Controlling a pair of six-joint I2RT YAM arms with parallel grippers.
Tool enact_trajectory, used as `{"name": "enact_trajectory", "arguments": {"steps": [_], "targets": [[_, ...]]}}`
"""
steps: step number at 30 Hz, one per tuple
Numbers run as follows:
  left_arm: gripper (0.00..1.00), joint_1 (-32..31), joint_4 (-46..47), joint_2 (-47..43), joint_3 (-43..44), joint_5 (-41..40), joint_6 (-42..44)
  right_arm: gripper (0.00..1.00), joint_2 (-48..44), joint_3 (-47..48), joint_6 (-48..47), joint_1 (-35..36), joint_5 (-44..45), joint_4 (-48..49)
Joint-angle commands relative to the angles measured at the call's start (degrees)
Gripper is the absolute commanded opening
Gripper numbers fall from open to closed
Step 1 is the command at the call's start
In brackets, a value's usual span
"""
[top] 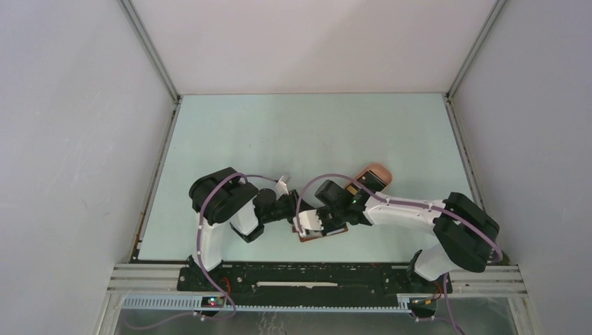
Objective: Put the credit cards into the card holder
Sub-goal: Insert the credit card into the card holder, then turn over the card slot in the card holder.
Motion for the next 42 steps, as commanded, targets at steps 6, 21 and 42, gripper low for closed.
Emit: {"name": "enact_trajectory", "arguments": {"steps": [6,21,42], "targets": [[0.35,0.1,-8.3,2.2,-0.8,-1.9,3.2,0.16,-11.3,3.1,6.5,-6.5,-16.7,-9.0],[0.36,0.3,-4.9,2.0,-1.8,-2.7,4.0,0.70,-11.3,12.5,23.9,-26.8,-40.0,-21.7],[0.36,0.1,-1.4,1.1,-4.8,-6.6,5.4,0.73,5.5,12.2,44.2,-30.8,-35.0,-14.5]]}}
